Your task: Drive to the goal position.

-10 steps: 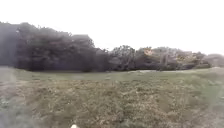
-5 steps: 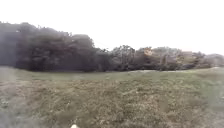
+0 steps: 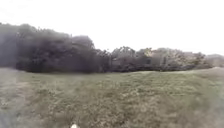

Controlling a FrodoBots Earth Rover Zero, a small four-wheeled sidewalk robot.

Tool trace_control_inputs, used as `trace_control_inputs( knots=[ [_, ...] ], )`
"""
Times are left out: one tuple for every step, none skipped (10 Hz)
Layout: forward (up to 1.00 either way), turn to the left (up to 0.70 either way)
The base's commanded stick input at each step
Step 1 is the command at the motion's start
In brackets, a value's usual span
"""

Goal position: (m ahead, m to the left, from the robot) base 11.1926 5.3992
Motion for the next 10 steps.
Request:
trace_control_inputs(
  knots=[
    [0.7, -0.35],
    [0.7, -0.35],
    [0.7, -0.35],
    [0.7, -0.22],
    [0.7, -0.03],
    [0.7, -0.01],
    [0.7, 0.0],
    [0.7, 0.0],
    [0.7, 0.0],
    [0.7, 0.0]
  ],
)
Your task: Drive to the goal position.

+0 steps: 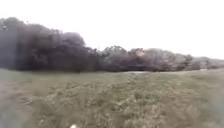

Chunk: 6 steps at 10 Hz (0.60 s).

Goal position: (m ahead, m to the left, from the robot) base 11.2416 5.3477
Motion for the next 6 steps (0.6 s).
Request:
trace_control_inputs(
  knots=[
    [0.7, 0.0],
    [0.7, 0.0],
    [0.7, 0.0],
    [0.7, 0.0],
    [0.7, 0.0],
    [0.62, 0.0]
  ],
)
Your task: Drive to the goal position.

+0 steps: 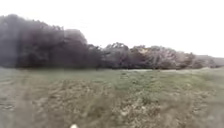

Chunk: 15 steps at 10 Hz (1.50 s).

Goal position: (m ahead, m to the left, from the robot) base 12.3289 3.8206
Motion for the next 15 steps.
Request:
trace_control_inputs(
  knots=[
    [0.12, 0.0],
    [0.0, 0.0],
    [0.0, 0.0],
    [0.0, 0.0],
    [0.0, 0.0],
    [0.0, 0.0],
    [0.0, 0.0],
    [0.0, 0.0],
    [0.0, 0.0],
    [0.0, 0.0],
    [0.33, 0.0],
    [0.7, 0.0],
    [0.7, 0.0],
    [0.7, 0.0],
    [0.7, 0.0]
  ],
)
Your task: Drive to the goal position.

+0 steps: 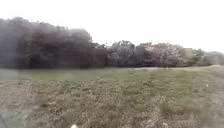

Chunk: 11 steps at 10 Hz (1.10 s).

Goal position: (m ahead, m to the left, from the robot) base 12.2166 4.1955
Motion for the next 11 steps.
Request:
trace_control_inputs(
  knots=[
    [0.7, 0.0],
    [0.7, 0.0],
    [0.7, 0.0],
    [0.7, 0.0],
    [0.7, 0.0],
    [0.7, 0.0],
    [0.7, 0.0],
    [0.7, 0.0],
    [0.7, 0.0],
    [0.7, 0.0],
    [0.7, 0.0]
  ],
)
